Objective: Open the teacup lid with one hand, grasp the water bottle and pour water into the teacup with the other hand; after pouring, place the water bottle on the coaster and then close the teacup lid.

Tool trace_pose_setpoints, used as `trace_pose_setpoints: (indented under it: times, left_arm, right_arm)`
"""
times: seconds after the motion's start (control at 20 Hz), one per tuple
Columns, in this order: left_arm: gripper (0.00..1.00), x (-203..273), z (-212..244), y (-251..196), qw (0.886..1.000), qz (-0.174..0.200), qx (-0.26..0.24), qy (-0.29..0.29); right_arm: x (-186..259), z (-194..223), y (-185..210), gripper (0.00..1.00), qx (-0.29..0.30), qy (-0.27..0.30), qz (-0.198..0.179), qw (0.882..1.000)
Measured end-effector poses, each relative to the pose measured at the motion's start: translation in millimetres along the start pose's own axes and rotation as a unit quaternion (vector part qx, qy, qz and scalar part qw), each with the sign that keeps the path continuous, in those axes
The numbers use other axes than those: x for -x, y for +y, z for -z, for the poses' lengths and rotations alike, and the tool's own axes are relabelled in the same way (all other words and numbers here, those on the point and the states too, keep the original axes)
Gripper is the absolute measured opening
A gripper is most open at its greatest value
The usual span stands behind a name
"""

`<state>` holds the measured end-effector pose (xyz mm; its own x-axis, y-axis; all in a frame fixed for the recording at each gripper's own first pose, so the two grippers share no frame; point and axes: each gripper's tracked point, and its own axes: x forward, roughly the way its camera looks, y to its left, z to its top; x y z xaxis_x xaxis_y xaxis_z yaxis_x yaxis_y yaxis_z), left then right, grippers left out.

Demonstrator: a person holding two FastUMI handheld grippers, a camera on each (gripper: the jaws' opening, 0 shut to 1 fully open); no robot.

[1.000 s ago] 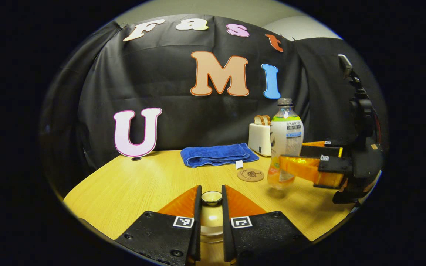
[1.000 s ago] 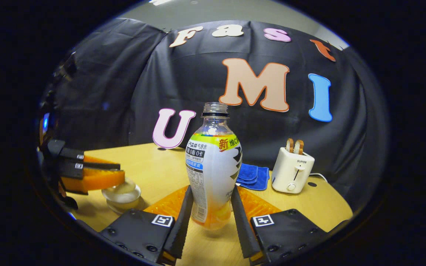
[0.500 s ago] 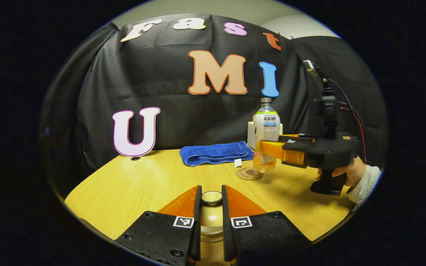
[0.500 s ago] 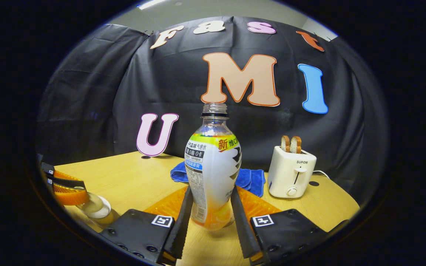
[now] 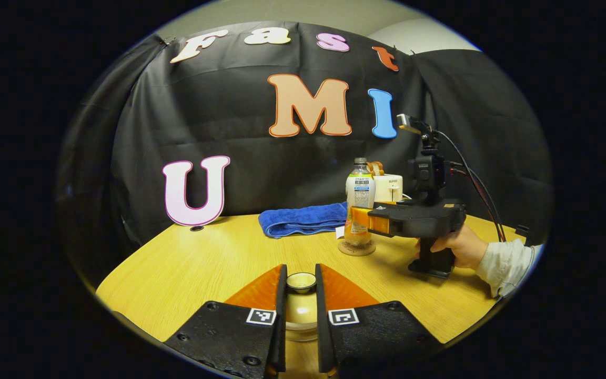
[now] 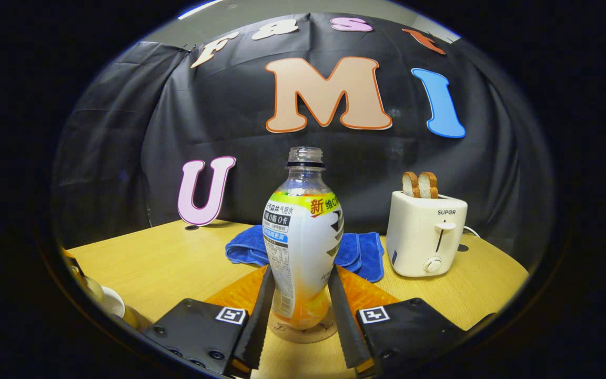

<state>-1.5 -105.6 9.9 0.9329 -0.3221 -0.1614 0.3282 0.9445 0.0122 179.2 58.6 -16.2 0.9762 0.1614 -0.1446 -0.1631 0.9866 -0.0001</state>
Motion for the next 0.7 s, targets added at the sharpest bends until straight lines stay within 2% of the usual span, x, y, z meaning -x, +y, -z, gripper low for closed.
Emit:
trace_pose_setpoints:
  times: [0.15, 0.35, 0.6, 0.7]
  left_arm:
    - [0.22, -0.6, 0.9, 1.9, 1.000, -0.001, 0.001, 0.001]
    - [0.21, -4.0, 3.6, 1.7, 1.000, 0.001, 0.004, 0.003]
    - [0.22, -6.0, 7.4, 6.9, 1.000, -0.003, 0.010, 0.007]
    - [0.22, -6.7, 7.3, 9.9, 1.000, -0.006, 0.010, 0.008]
  right_arm:
    - [-5.6, 11.9, -7.5, 0.63, -0.007, 0.015, 0.006, 1.000]
    - [-6.7, 11.0, -5.0, 0.63, 0.005, 0.007, 0.004, 1.000]
    - [-7.7, 11.6, -5.3, 0.69, 0.003, 0.010, 0.003, 1.000]
    - [-6.5, 11.7, -7.0, 0.69, -0.002, 0.013, 0.005, 1.000]
